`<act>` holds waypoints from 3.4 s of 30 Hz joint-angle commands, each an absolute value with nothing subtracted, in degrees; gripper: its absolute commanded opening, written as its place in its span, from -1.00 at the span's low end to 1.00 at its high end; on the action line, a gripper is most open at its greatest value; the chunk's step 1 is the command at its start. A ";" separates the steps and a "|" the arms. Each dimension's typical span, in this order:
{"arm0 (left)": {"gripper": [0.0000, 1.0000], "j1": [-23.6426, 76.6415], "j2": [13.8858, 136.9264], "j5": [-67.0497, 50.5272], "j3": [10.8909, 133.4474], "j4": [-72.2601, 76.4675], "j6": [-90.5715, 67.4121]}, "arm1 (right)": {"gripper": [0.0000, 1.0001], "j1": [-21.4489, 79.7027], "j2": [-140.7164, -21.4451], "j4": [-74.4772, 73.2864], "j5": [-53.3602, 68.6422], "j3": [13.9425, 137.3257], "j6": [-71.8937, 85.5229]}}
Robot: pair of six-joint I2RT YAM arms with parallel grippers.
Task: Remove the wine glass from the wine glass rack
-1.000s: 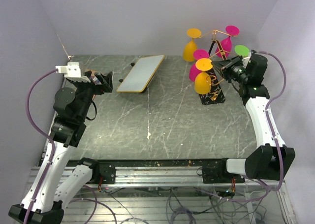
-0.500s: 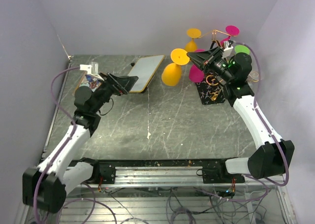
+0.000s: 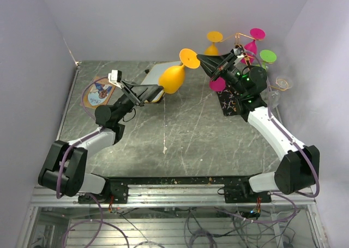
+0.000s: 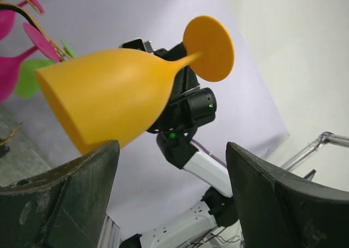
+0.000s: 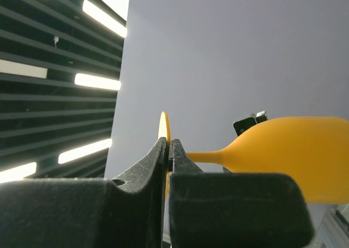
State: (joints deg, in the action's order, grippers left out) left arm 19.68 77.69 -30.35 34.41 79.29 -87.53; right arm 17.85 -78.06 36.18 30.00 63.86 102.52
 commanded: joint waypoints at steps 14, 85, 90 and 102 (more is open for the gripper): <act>0.86 20.04 66.52 -27.72 31.85 72.45 -80.82 | -1.00 19.95 -74.42 40.58 25.85 61.76 104.73; -0.86 18.81 40.17 -8.77 55.24 -57.12 -43.20 | 0.64 21.46 -58.76 1.73 2.06 54.30 42.39; -0.86 18.81 53.79 6.26 67.96 -72.23 -38.73 | 0.64 21.49 -56.22 1.09 -1.26 51.88 41.33; -0.86 18.00 76.36 15.24 79.67 -73.66 -31.34 | 0.65 21.45 -51.64 -2.09 -6.44 51.17 34.62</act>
